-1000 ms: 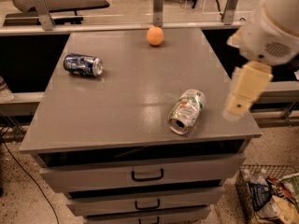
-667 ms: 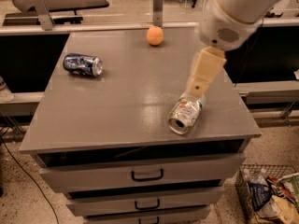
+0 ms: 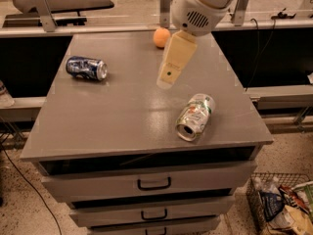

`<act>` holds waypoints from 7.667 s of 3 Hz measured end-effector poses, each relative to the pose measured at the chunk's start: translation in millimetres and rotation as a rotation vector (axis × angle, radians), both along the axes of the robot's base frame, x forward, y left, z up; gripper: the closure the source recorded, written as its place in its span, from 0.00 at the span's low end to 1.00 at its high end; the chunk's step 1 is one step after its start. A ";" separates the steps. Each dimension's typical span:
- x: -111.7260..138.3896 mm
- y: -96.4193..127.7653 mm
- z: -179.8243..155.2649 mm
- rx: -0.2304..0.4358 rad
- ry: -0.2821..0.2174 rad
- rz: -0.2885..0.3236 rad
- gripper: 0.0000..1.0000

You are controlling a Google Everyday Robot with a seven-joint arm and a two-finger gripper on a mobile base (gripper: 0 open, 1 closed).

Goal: Place pepsi can upright

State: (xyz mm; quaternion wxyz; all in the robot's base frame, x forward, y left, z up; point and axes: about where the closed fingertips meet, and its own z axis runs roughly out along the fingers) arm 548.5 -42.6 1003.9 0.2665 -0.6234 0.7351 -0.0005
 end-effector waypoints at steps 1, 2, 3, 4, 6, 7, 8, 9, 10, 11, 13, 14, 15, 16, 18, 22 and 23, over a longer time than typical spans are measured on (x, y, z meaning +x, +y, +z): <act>8.1 17.3 -1.3 0.023 -0.022 0.022 0.00; 43.0 56.4 -18.6 0.072 -0.046 0.014 0.00; 77.7 97.4 -26.2 0.123 -0.068 -0.025 0.00; 110.2 145.9 -35.3 0.176 -0.072 -0.071 0.00; 170.2 208.4 -87.5 0.152 -0.004 -0.142 0.00; 187.5 231.3 -107.8 0.119 0.026 -0.144 0.00; 196.3 248.8 -129.6 0.065 0.058 -0.130 0.00; 199.7 253.8 -150.9 0.013 0.093 -0.128 0.00; 198.8 255.1 -164.2 -0.026 0.122 -0.132 0.17; 199.4 253.6 -162.1 -0.038 0.127 -0.143 0.39; 192.9 246.0 -108.1 0.061 0.036 -0.081 0.85; 187.7 228.2 -78.8 0.238 -0.010 0.001 1.00; 187.6 214.9 -56.2 0.467 -0.052 0.092 1.00; 189.8 168.2 -33.9 0.678 -0.091 0.139 1.00; 180.2 14.1 -34.6 0.801 -0.169 0.147 1.00; 158.7 -48.7 -96.1 0.995 -0.075 0.188 1.00; 152.3 -49.8 -114.0 1.051 -0.051 0.207 0.74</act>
Offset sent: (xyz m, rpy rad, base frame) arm 0.0967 0.1070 -0.0398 0.1552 -0.0857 -0.0218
